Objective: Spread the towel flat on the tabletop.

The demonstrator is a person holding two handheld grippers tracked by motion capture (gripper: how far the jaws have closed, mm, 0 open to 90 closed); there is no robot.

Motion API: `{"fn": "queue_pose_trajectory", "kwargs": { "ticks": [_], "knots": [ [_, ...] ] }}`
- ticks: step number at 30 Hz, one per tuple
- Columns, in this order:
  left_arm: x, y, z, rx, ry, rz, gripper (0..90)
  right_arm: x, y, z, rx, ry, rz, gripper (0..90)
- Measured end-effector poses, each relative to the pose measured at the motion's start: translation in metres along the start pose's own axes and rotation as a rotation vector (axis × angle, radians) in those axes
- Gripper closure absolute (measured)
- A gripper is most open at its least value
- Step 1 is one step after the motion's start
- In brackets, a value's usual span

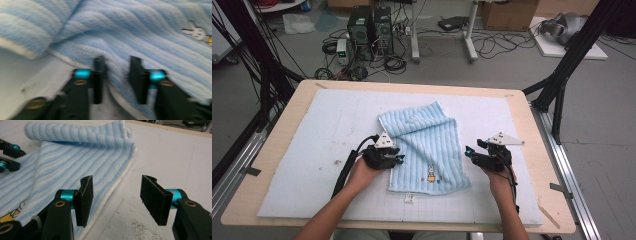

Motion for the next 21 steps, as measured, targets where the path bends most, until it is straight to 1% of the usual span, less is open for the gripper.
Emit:
{"fn": "queue_pose_trajectory", "kwargs": {
  "ticks": [1,2,4,6,9,12,13,14,16,17,20,21],
  "knots": [
    [-0.002,0.0,0.0,-0.003,-0.011,-0.003,80.5,0.0,0.0,0.0,0.003,0.003,0.002,43.5],
    [-0.002,0.0,0.0,-0.004,-0.01,-0.001,83.2,0.001,-0.001,0.0,0.006,0.008,0.003,43.4],
    [0.001,0.001,0.0,-0.003,0.0,0.001,84.3,0.003,-0.001,0.0,0.007,0.01,0.004,43.4],
    [0.006,0.004,0.001,-0.009,0.013,0.022,84.9,0.005,-0.001,0.001,0.008,0.017,0.008,43.5],
    [0.016,0.01,0.002,-0.034,0.073,0.028,85.2,0.007,-0.002,0.001,0.01,0.023,0.013,43.5],
    [0.028,0.019,0.002,-0.068,0.117,0.046,85.2,0.008,-0.003,0.0,0.015,0.023,0.017,43.5],
    [0.031,0.021,0.002,-0.076,0.124,0.057,85.2,0.008,-0.004,0.0,0.014,0.026,0.016,43.5],
    [0.039,0.025,0.001,-0.079,0.135,0.078,85.2,0.008,-0.004,0.0,0.015,0.022,0.017,43.5],
    [0.046,0.03,-0.001,-0.078,0.149,0.09,85.3,0.01,-0.005,-0.001,0.016,0.021,0.019,43.5],
    [0.051,0.032,-0.003,-0.082,0.158,0.104,85.3,0.01,-0.005,-0.001,0.02,0.025,0.022,43.5],
    [0.07,0.044,-0.007,-0.096,0.177,0.153,85.4,0.013,-0.008,-0.001,0.024,0.03,0.028,43.4],
    [0.076,0.047,-0.009,-0.106,0.186,0.176,85.4,0.014,-0.009,-0.001,0.025,0.03,0.03,43.3]
  ]
}}
Point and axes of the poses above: each handheld gripper's, and its own axes: y roughly backward along the jaws, z roughly out of its top, x roughly to its left, the point moved 5 cm from there along -y, roughly forward along the jaws, and after that the axes turned 11 degrees about y, right-handed, at the moved point
